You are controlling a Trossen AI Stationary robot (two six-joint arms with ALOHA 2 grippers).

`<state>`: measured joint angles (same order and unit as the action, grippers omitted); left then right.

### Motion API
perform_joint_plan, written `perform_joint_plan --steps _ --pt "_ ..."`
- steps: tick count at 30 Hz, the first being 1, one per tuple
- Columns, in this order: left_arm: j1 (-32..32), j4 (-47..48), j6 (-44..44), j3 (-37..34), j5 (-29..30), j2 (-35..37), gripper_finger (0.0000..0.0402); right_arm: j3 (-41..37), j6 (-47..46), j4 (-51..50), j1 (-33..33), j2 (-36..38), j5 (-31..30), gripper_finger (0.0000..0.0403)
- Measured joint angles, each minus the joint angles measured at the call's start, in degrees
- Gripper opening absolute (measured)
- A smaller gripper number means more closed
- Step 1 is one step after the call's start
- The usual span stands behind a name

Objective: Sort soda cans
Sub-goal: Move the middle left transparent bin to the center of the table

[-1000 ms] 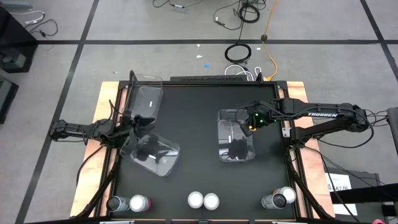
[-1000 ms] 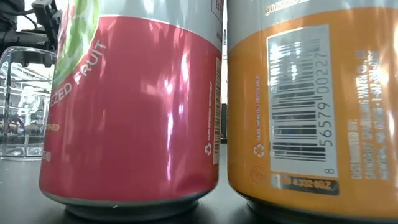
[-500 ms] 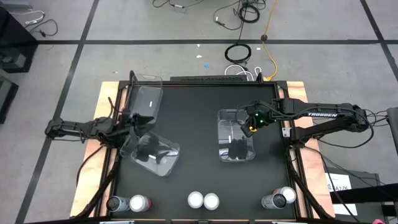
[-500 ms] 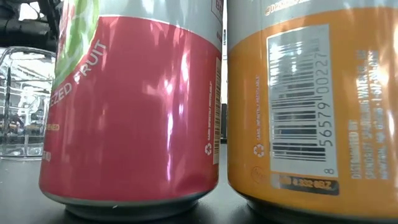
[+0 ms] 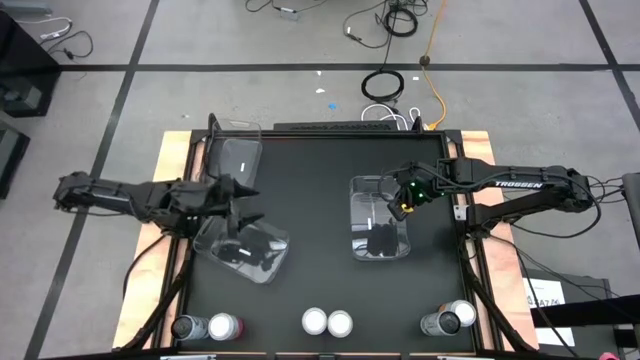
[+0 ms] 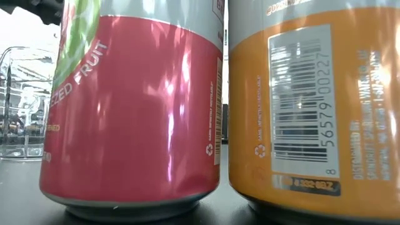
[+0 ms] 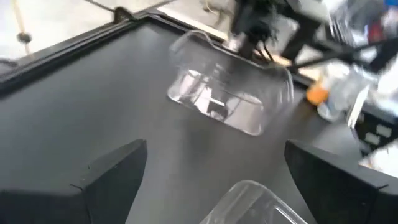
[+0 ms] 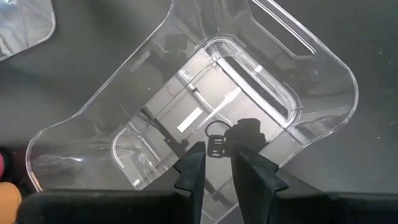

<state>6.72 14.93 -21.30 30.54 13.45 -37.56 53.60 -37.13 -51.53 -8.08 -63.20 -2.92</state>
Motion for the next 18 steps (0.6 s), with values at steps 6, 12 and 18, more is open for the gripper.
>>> perform_joint_plan --steps 6,12,18 --pt "0.0 14.8 9.3 9.1 -4.7 -11.0 0.0389 0.0 0.1 0.0 0.0 0.0 0.0 0.007" --pt "0.0 23.7 16.3 14.5 -9.9 -20.0 0.0389 0.0 0.1 0.0 0.0 0.0 0.0 0.007" --pt "0.0 31.2 23.3 16.6 -10.4 -27.7 0.0388 0.0 -0.4 0.0 0.0 0.0 0.0 0.007"
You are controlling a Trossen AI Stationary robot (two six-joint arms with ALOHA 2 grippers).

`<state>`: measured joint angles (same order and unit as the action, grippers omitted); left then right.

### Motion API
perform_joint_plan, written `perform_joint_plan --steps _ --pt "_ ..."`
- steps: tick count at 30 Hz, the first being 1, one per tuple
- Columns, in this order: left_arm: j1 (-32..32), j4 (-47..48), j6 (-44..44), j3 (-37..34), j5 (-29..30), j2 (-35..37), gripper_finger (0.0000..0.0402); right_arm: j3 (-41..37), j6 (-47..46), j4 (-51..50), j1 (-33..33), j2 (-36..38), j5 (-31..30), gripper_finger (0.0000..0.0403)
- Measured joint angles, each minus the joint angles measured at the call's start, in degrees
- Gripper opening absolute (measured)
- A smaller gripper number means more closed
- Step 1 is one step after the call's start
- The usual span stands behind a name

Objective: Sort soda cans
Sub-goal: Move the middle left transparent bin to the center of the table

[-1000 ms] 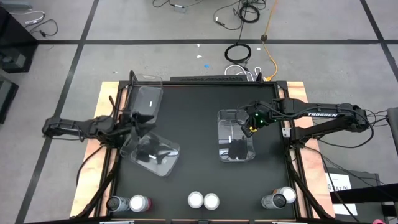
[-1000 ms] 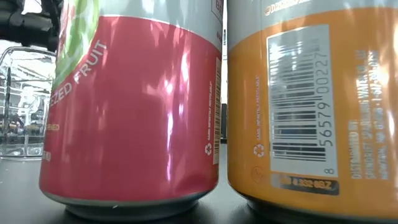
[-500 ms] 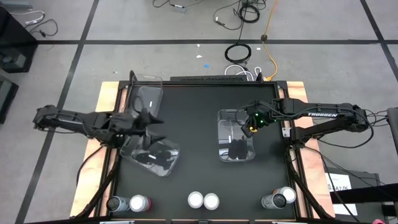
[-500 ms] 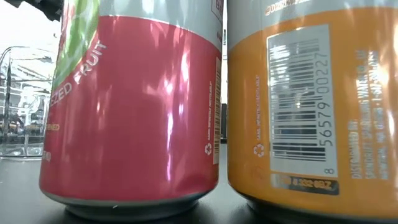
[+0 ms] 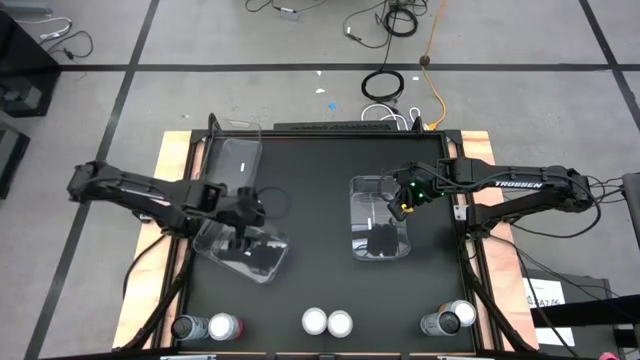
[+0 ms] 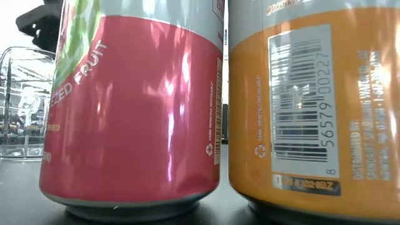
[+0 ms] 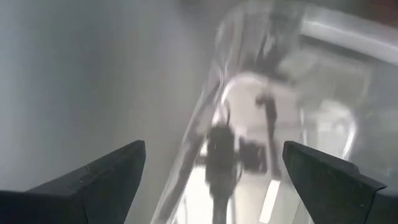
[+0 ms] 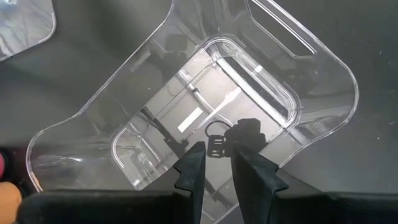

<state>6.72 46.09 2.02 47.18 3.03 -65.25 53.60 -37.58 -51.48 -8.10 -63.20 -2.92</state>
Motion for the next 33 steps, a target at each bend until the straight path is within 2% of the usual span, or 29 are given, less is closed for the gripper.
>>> perform_joint_plan --steps 5,9,13,18,27,33 --pt "-0.2 1.4 4.5 0.0 0.2 -5.7 0.0385 0.0 -0.4 0.0 0.0 0.0 0.0 0.007" --pt "-1.5 1.4 5.9 0.0 0.4 -10.1 0.0357 0.0 -0.5 0.0 0.0 0.0 0.0 0.007" --pt "-3.1 1.4 6.1 0.0 0.4 -13.4 0.0307 0.0 -0.2 0.0 0.0 0.0 0.0 0.007" --pt "-4.4 1.2 7.4 0.0 0.3 -16.0 0.0225 0.0 0.5 0.0 0.0 0.0 0.0 0.007" --pt "-4.5 1.5 7.6 0.0 -0.1 -16.9 0.0025 0.0 0.8 0.0 0.0 0.0 0.0 0.007" --pt "-4.5 2.9 -1.7 2.8 -0.2 -16.9 0.0013 0.0 2.5 0.0 0.0 0.0 0.0 0.007"
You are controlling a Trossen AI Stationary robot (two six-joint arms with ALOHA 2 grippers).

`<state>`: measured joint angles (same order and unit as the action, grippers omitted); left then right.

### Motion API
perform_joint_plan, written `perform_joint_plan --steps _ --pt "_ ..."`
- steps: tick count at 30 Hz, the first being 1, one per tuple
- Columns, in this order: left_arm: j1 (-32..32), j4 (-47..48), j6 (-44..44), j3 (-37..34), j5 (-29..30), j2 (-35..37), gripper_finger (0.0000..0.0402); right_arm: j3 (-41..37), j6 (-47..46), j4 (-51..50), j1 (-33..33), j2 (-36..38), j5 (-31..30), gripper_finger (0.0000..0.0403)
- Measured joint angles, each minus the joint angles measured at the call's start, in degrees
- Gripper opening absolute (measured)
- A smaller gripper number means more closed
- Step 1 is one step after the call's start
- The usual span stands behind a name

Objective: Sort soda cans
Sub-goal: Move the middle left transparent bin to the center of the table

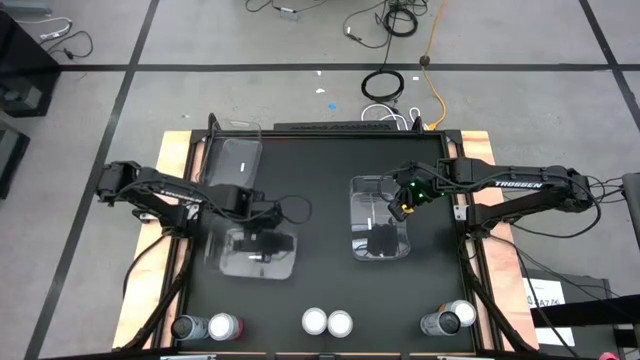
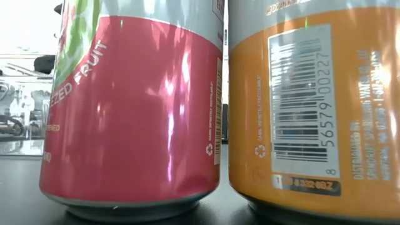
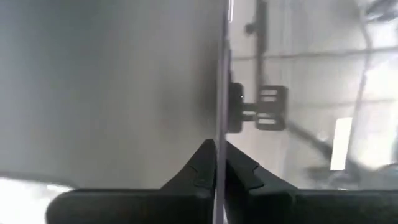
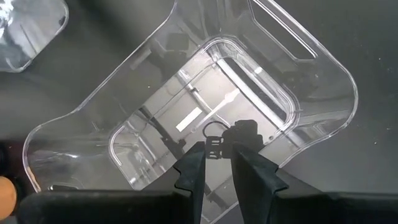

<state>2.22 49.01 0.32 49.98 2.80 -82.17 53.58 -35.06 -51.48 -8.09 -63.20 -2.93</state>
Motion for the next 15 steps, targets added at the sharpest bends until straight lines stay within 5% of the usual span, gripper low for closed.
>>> perform_joint_plan --steps 15 --pt "-6.6 -3.2 -40.3 3.6 -2.8 0.0 0.0006 0.0 1.5 0.0 0.0 0.0 0.1 0.007"
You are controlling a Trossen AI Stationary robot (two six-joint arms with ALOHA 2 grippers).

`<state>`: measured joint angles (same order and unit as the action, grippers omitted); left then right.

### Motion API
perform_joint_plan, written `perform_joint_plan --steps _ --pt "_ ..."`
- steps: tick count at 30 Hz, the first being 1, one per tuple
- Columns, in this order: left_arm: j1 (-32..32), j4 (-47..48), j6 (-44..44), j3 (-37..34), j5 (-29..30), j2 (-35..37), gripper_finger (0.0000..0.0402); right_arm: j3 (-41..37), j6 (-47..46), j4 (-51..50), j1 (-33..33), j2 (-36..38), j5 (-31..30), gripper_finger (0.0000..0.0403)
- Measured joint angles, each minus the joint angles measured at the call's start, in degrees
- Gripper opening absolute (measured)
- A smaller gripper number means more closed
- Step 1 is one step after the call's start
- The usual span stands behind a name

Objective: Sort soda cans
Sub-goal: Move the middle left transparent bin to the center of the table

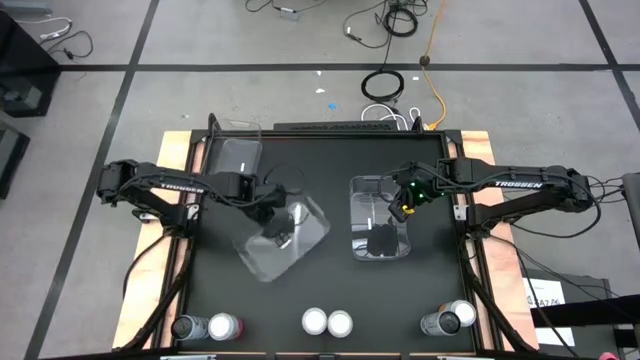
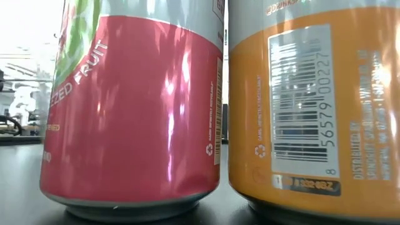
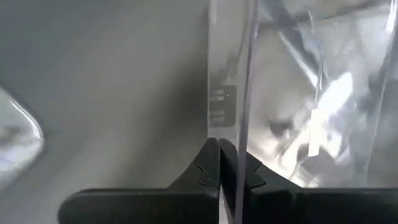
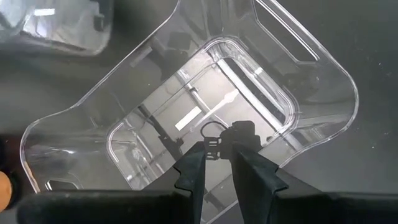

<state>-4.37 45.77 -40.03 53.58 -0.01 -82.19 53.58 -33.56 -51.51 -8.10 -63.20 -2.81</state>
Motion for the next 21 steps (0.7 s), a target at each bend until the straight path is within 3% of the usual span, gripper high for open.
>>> perform_joint_plan --steps 12,21 --pt "-0.9 -7.0 -33.3 0.0 4.1 -3.3 0.0005 0.0 0.0 -1.7 0.0 0.0 0.1 0.007" --pt "2.3 -25.5 -45.1 0.2 3.0 -14.1 0.0005 0.0 -0.2 -2.7 0.7 0.0 0.1 0.007"
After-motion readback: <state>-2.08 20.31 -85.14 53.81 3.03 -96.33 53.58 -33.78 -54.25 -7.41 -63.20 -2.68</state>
